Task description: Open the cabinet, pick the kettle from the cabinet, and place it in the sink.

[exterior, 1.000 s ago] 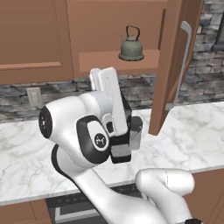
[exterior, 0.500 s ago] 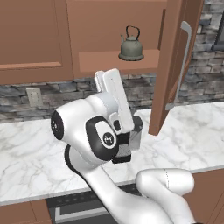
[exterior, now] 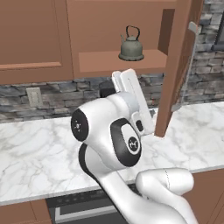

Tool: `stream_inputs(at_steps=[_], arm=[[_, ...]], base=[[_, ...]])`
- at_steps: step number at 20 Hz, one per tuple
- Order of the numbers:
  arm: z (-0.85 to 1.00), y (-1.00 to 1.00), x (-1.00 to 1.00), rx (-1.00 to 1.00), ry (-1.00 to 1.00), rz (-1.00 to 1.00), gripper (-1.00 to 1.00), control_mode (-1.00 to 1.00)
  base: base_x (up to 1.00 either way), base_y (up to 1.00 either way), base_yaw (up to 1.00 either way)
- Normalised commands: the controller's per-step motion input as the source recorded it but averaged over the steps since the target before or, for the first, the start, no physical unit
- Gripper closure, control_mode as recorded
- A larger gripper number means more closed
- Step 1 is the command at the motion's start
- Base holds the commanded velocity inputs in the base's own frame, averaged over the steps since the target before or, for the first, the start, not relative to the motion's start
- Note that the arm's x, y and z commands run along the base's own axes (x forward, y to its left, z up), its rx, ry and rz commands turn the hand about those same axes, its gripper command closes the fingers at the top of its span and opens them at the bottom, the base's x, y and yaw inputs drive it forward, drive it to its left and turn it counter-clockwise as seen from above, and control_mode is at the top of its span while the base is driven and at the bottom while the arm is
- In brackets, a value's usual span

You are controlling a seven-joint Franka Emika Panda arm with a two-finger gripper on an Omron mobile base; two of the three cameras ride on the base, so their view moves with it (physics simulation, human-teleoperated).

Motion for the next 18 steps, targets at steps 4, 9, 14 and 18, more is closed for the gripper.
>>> stream_inputs(at_steps=[4, 9, 14, 18], arm=[[0.16, -0.35, -0.34, 0.00, 0.20, 0.00, -1.00, -1.00], [0.19, -0.37, -0.37, 0.00, 0.21, 0.00, -1.00, -1.00], [0.14, -0.44, -0.32, -0.03, 0.16, 0.04, -1.00, -1.00], [0.02, -0.56, -0.30, -0.03, 0.06, 0.10, -1.00, -1.00]], base=[[0.00, 0.00, 0.00], [0.00, 0.00, 0.00], [0.00, 0.00, 0.00], [0.00, 0.00, 0.00]])
